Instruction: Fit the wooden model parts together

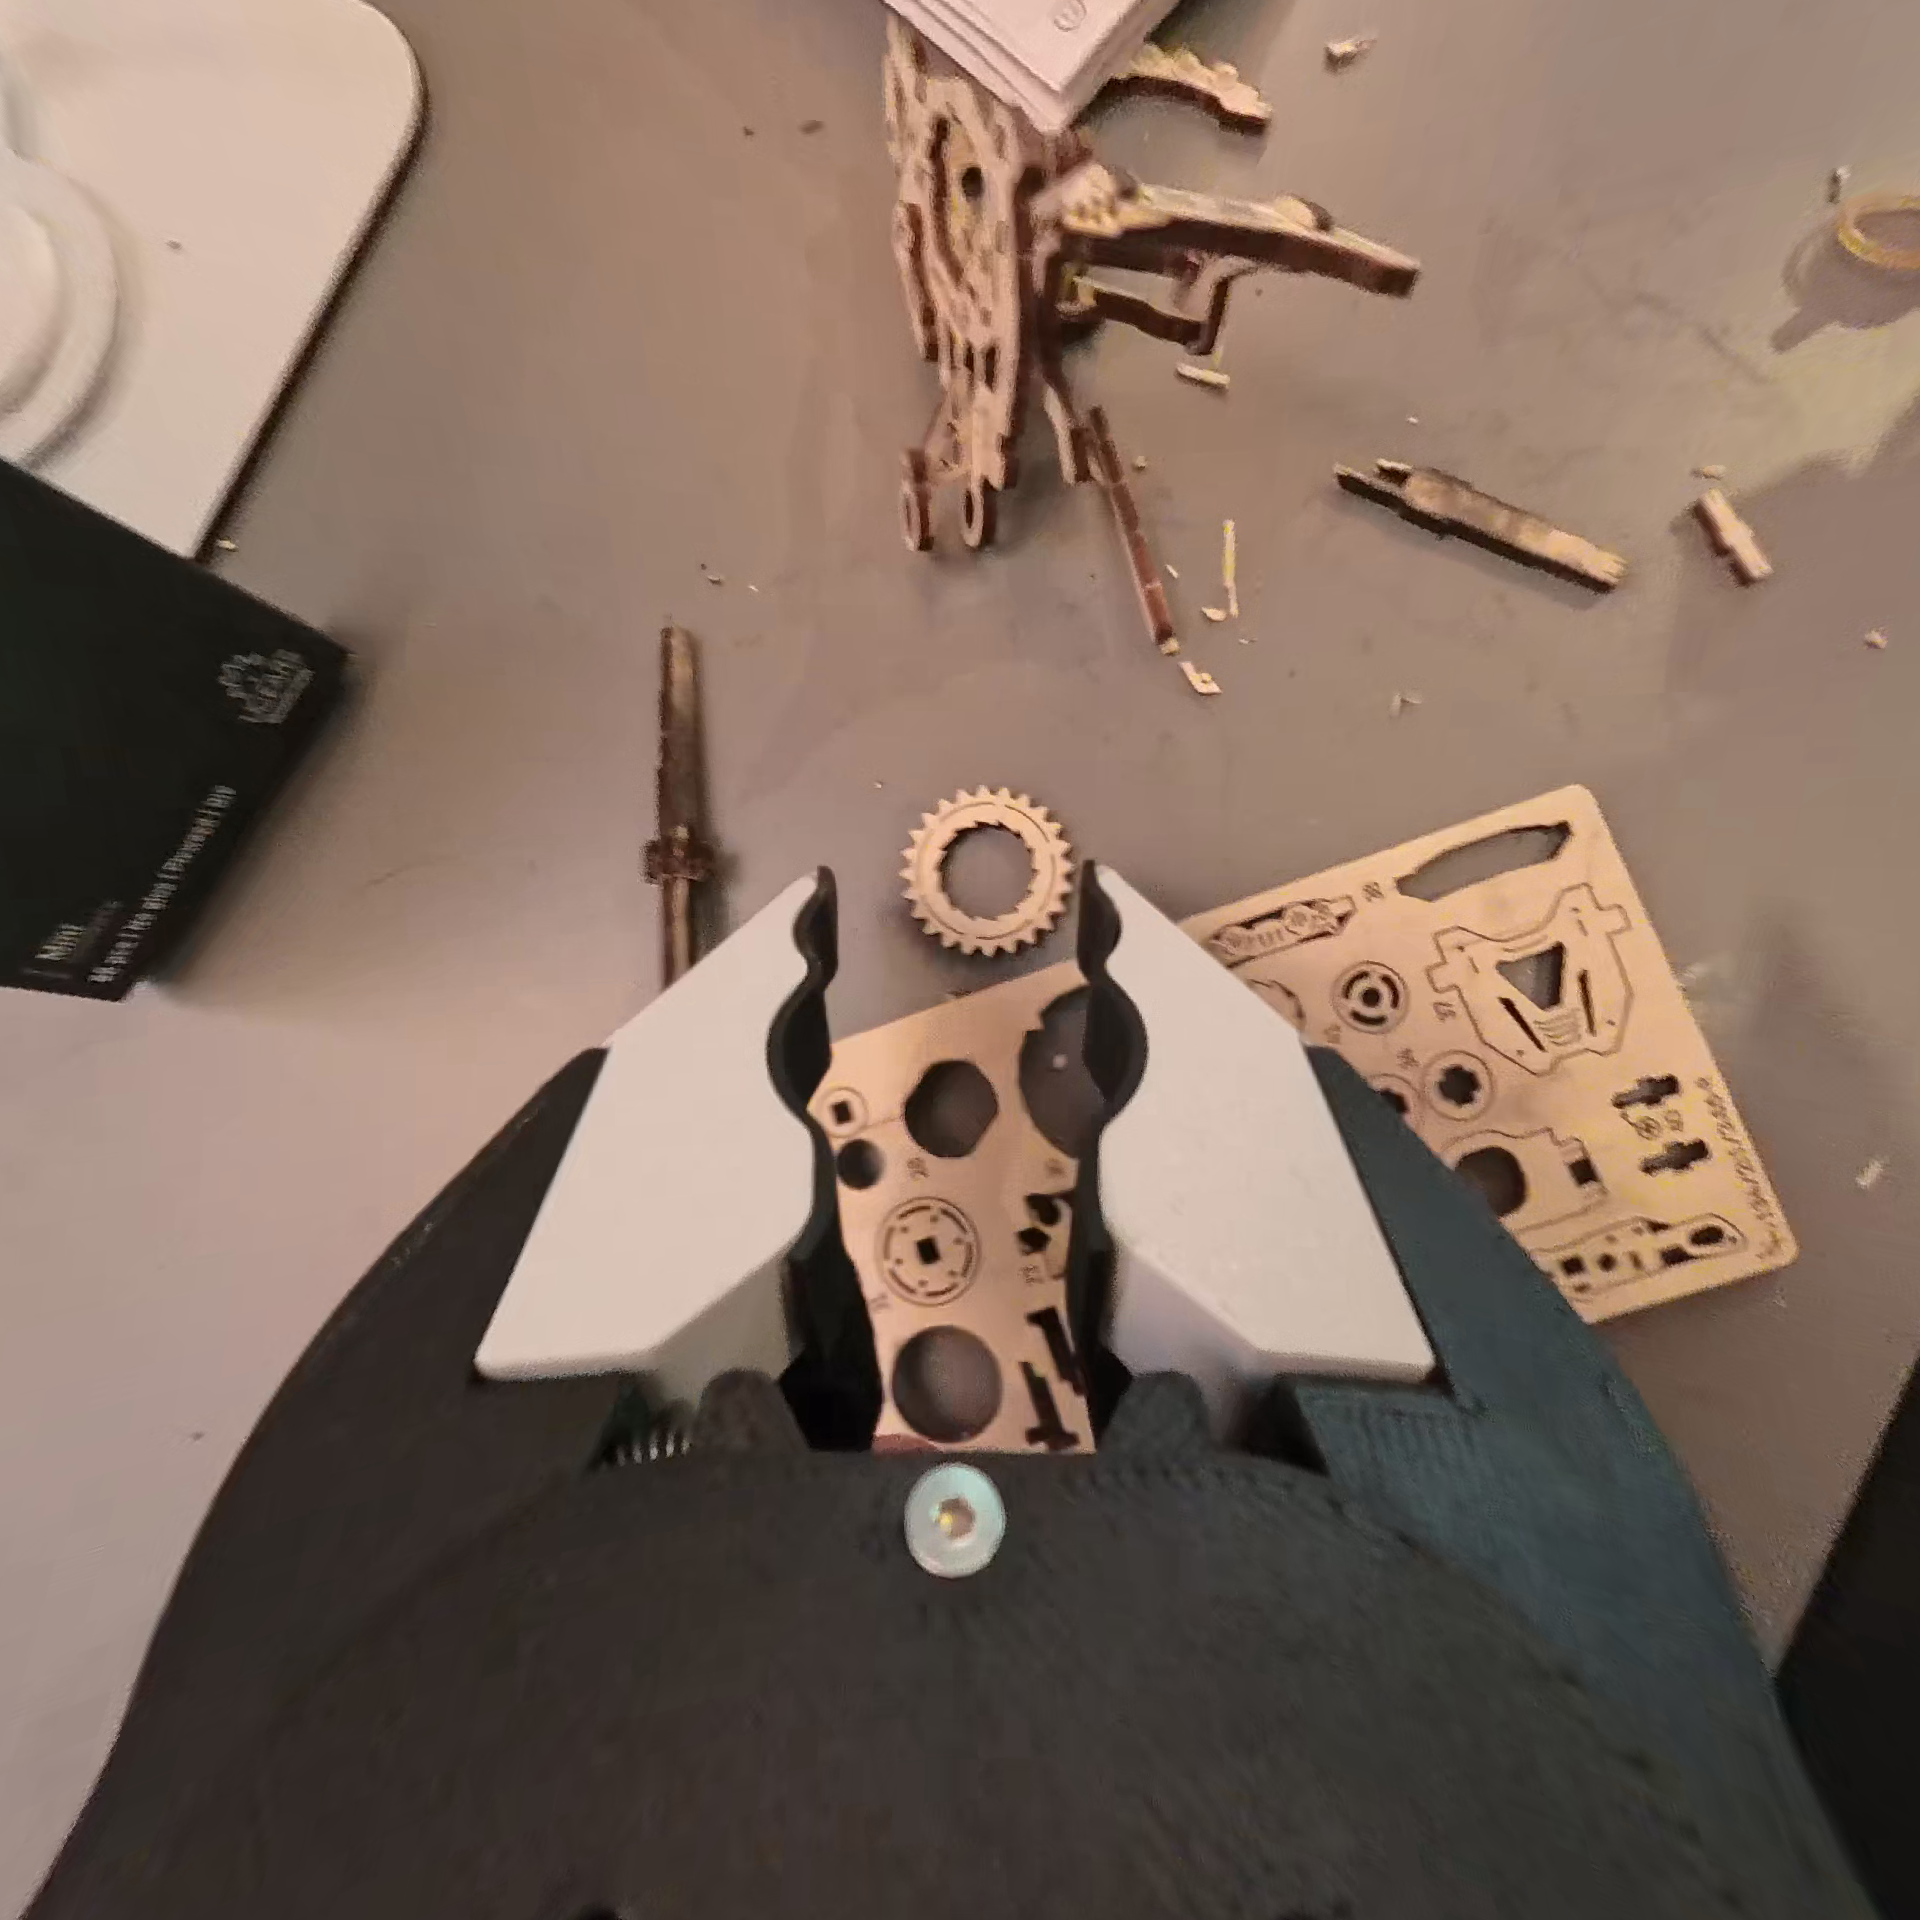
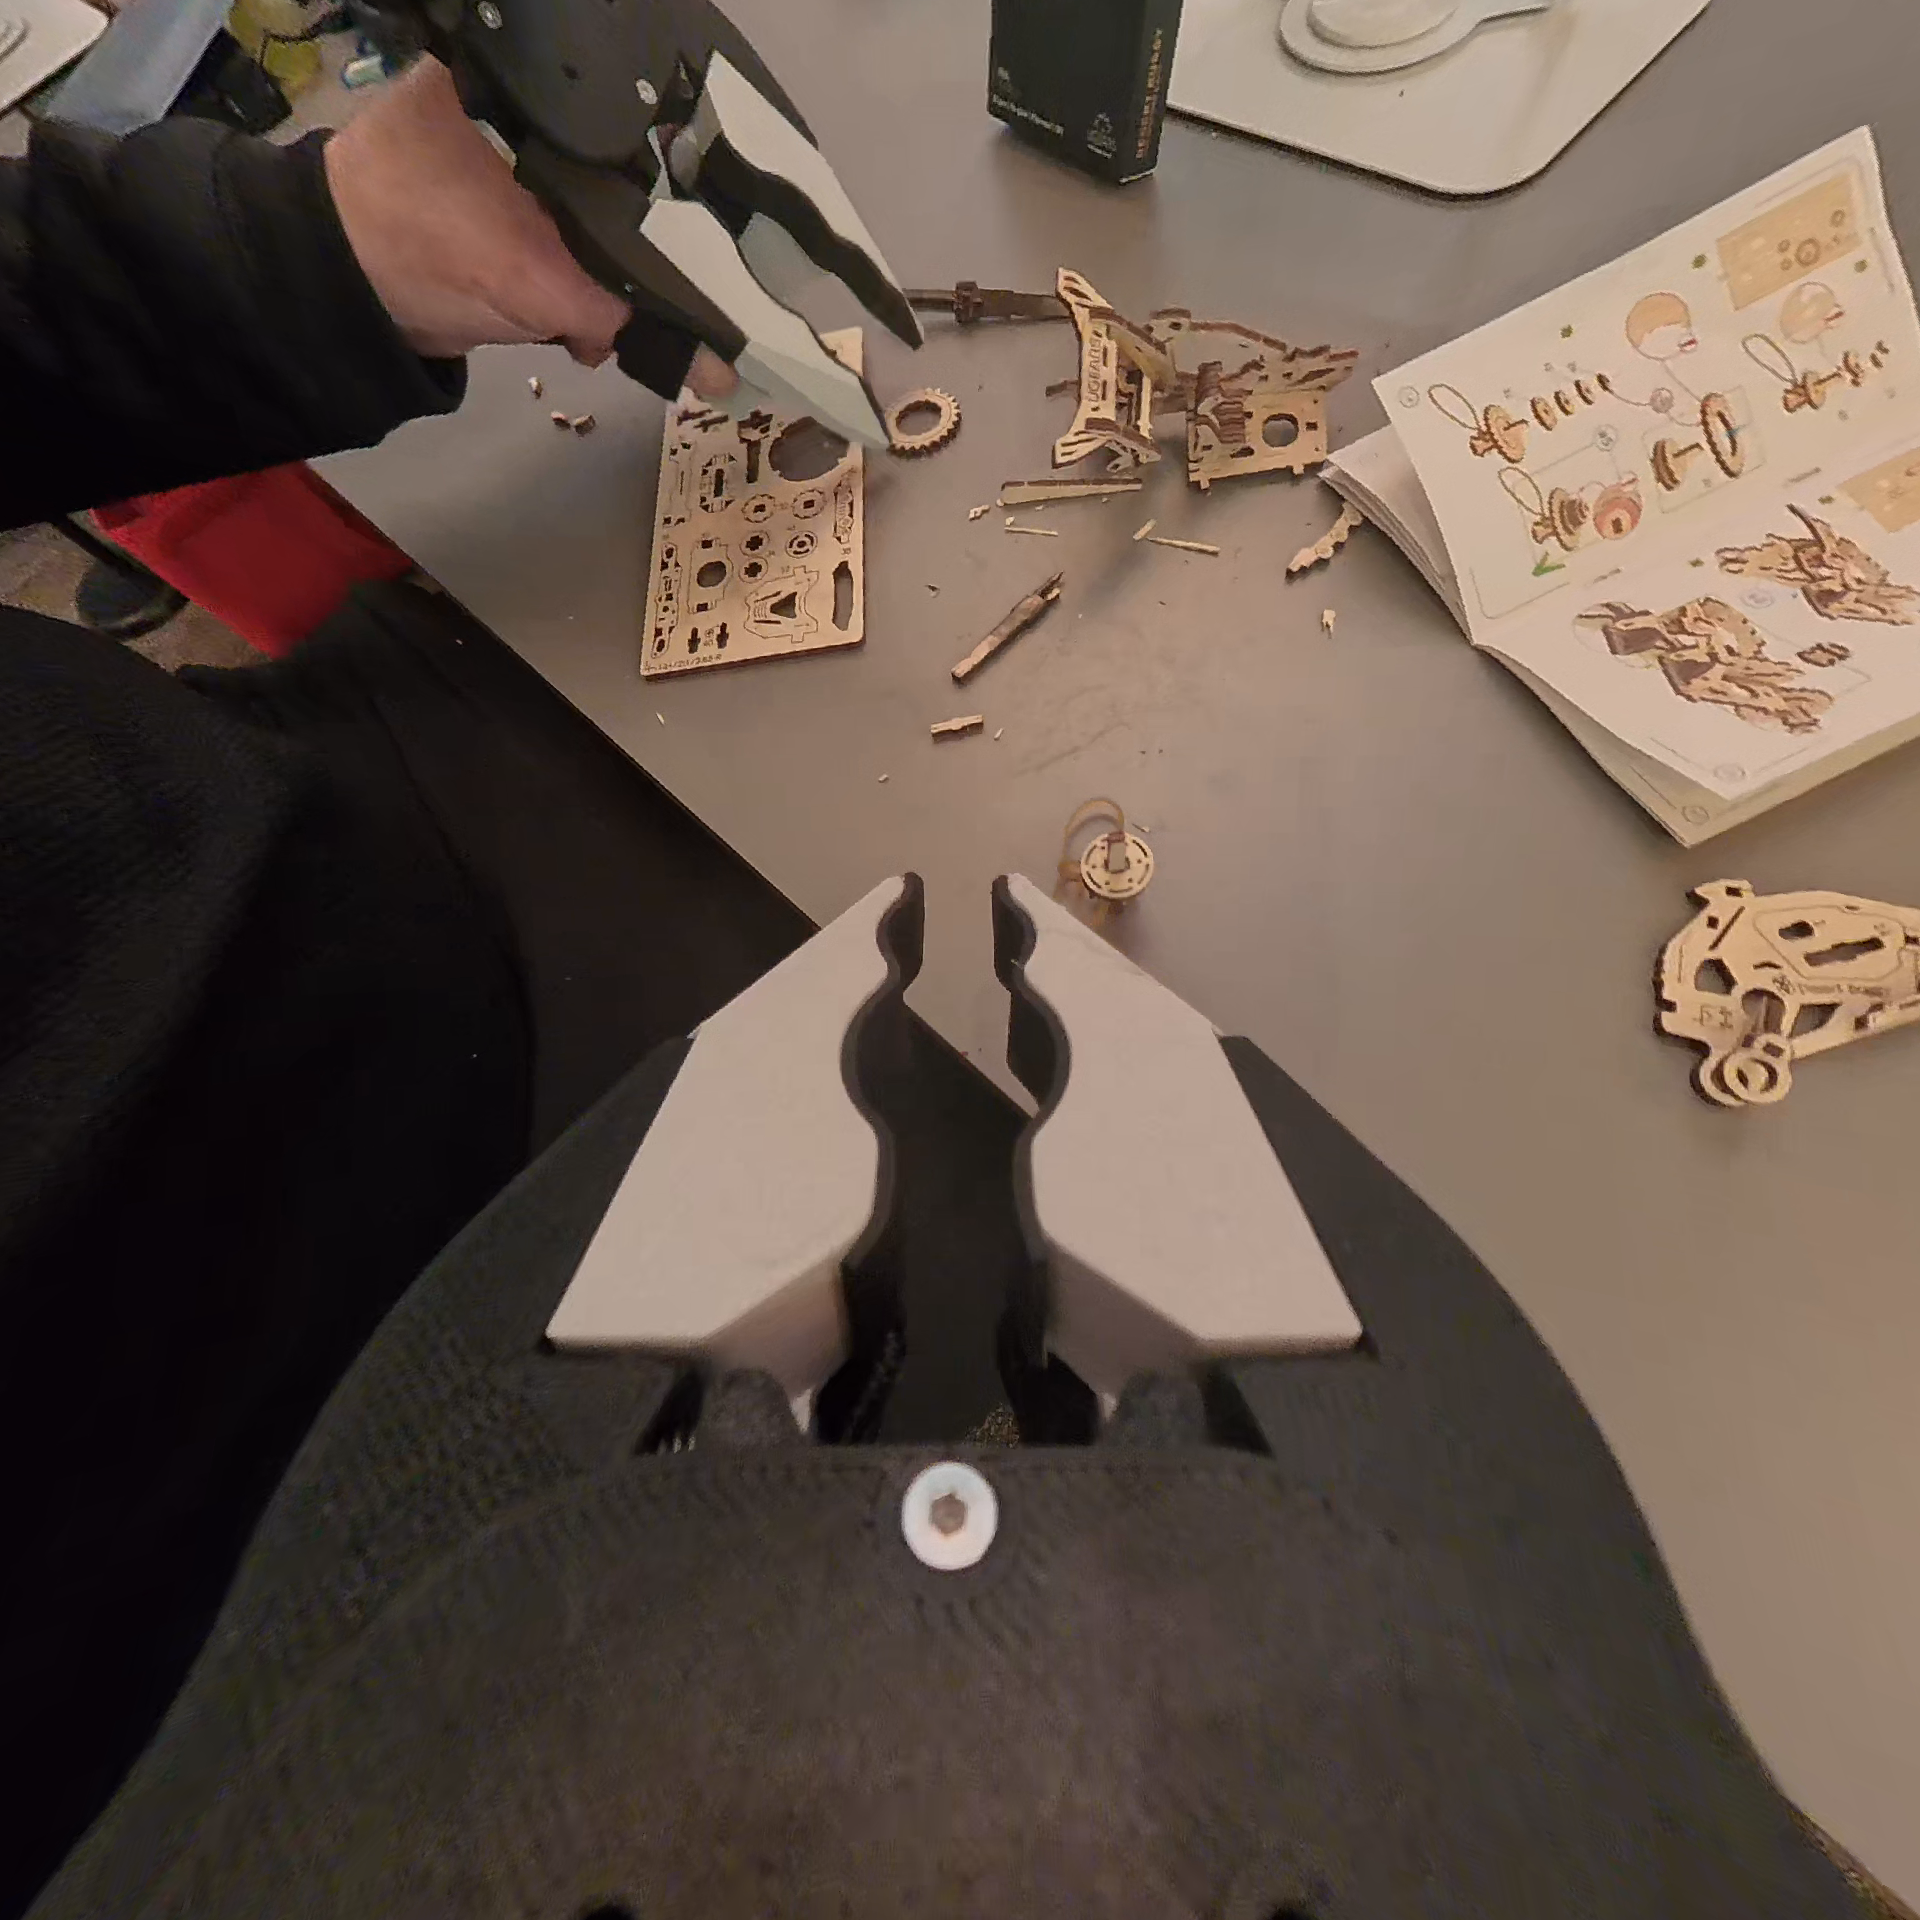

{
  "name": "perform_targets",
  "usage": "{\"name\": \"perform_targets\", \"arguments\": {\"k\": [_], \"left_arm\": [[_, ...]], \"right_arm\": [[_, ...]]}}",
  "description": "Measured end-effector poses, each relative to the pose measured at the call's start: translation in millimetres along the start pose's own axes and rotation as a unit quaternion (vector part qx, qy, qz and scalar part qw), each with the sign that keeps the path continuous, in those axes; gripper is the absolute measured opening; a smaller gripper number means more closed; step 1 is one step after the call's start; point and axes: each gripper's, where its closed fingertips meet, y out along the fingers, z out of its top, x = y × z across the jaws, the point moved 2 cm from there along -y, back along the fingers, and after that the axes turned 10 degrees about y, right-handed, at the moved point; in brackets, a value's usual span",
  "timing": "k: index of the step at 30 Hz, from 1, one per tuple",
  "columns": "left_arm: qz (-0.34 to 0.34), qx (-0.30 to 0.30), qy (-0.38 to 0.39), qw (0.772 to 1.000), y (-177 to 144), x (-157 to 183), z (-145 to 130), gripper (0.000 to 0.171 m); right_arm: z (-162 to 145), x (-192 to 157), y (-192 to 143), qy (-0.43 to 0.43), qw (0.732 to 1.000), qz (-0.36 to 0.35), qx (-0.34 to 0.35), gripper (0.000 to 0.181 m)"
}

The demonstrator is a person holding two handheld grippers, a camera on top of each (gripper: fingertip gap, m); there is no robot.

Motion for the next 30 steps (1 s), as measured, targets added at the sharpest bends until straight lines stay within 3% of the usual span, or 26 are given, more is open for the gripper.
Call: {"name": "perform_targets", "arguments": {"k": [5, 11, 14, 22, 30], "left_arm": [[0.009, 0.003, -0.015, 1.0, -7.6, -18.2, 0.5, 0.044], [-0.016, -0.016, 0.003, 1.0, -4.1, -0.7, -2.5, 0.04], [0.001, -0.002, -0.011, 1.0, -14.7, -8.4, -3.3, 0.03], [0.032, 0.016, -0.058, 0.998, -46.3, -39.1, -12.2, 0.027], [0.007, 0.011, -0.025, 1.0, -33.8, -15.9, -6.7, 0.028]], "right_arm": [[-4.4, 6.3, -5.3, 0.011, 1.0, -0.001, 0.006, 0.01], [-4.2, 8.6, -4.6, 0.021, 1.0, 0.01, 0.012, 0.01], [-5.1, 9.8, -4.6, 0.024, 1.0, 0.012, 0.013, 0.01], [-6.7, 15.4, -5.8, 0.035, 0.999, 0.015, 0.017, 0.01], [-11.8, 34.0, -10.7, 0.042, 0.999, -0.023, 0.013, 0.013]]}}
